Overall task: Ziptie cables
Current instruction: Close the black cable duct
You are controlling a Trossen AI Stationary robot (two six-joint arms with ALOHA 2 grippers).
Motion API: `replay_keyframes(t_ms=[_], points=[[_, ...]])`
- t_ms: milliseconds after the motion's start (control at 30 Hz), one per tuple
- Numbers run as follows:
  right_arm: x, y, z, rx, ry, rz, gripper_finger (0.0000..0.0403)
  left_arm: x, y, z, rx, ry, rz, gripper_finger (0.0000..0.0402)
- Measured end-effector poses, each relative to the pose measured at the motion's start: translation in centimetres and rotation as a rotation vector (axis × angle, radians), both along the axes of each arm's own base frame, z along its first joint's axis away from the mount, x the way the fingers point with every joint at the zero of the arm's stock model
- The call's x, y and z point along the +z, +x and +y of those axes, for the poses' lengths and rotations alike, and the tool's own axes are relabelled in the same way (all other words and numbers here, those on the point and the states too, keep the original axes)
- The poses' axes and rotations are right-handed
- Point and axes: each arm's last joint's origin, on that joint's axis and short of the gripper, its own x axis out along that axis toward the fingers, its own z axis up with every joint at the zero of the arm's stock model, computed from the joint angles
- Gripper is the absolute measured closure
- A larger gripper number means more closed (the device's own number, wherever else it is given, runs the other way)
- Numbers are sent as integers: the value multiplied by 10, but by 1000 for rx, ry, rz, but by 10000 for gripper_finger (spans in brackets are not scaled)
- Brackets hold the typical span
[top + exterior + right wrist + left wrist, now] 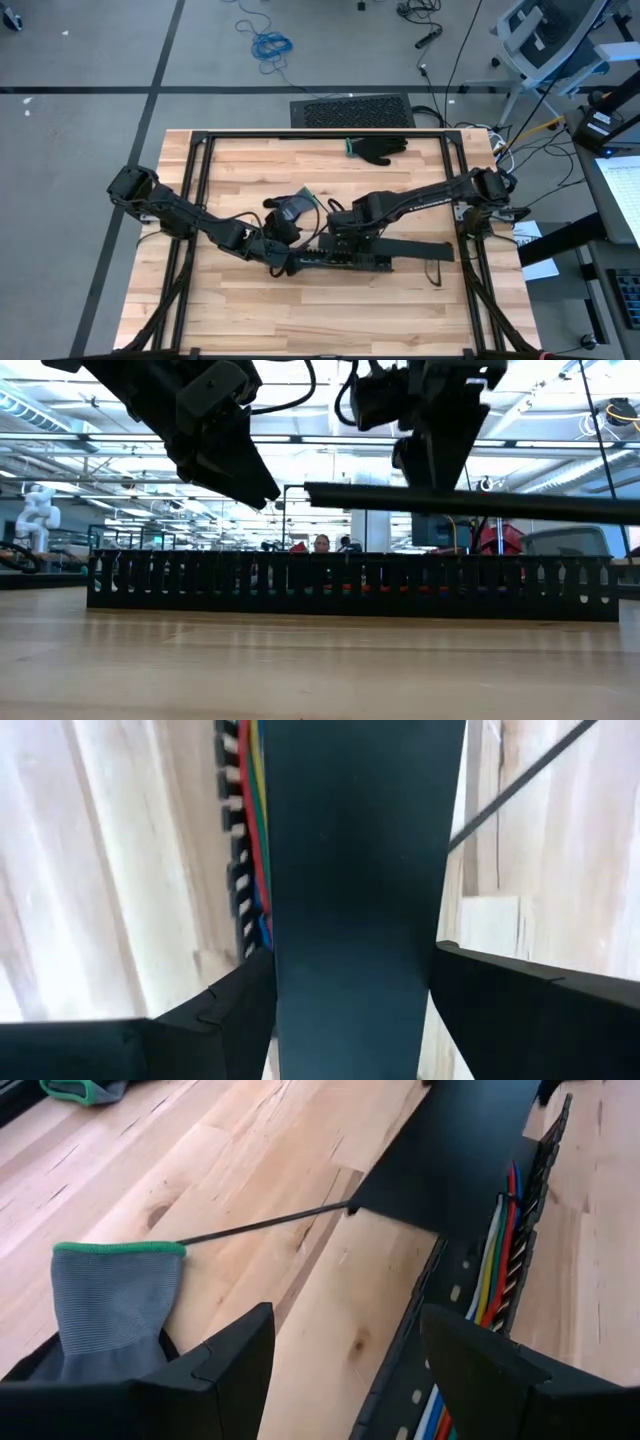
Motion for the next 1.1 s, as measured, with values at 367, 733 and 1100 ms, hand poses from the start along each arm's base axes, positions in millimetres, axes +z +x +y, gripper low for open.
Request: replay_keyframes(t_ms=[367, 733, 1100], points=[[1, -19, 31, -2, 51, 157, 170, -4, -4, 1, -1, 20, 53, 157], [-3, -5, 27, -42, -83, 23, 170, -6, -11, 4, -10, 38, 132, 157], [1, 0, -2, 3, -107, -6, 214, -5, -11, 4, -19, 10, 141, 157]])
